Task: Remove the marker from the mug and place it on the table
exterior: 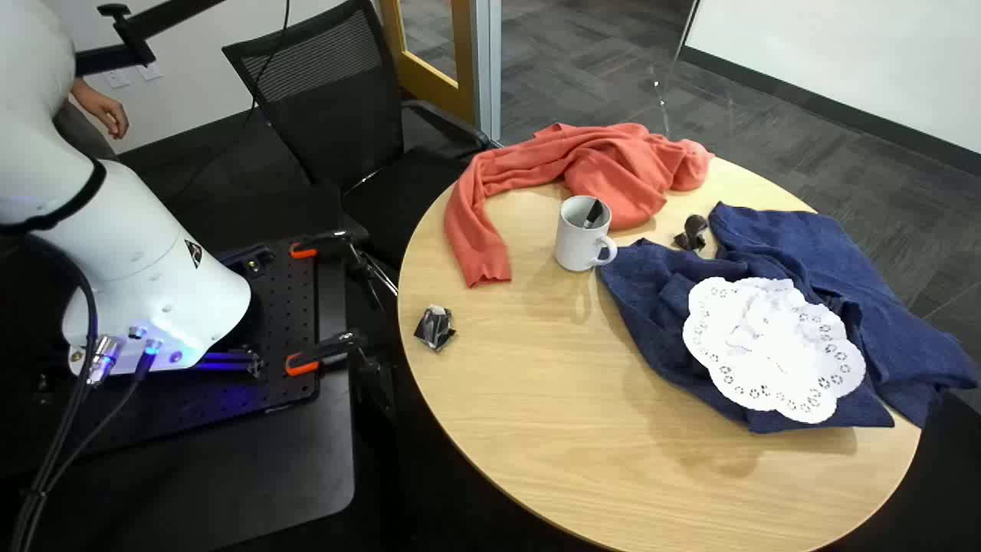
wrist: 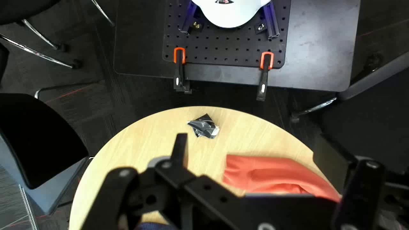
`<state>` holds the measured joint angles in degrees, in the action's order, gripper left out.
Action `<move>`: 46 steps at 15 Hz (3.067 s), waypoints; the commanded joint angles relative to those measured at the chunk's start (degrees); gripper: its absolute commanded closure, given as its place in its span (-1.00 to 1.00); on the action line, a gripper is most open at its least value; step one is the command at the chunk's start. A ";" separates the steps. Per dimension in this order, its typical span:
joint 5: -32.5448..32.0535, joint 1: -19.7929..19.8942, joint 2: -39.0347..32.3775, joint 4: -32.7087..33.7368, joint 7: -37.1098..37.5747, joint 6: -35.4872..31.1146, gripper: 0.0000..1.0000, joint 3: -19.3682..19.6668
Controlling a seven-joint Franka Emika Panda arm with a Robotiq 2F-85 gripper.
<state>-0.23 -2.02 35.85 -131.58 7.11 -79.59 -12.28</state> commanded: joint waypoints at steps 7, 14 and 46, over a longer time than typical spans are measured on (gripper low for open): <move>-0.48 -1.52 -0.25 0.12 0.72 0.10 -1.00 1.10; -0.45 -1.23 -1.77 -0.35 0.67 -6.02 -1.00 1.50; -6.75 -0.25 -31.27 1.05 4.65 -48.48 -1.00 5.57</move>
<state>-6.91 -1.31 4.58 -130.63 11.75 -128.23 -7.67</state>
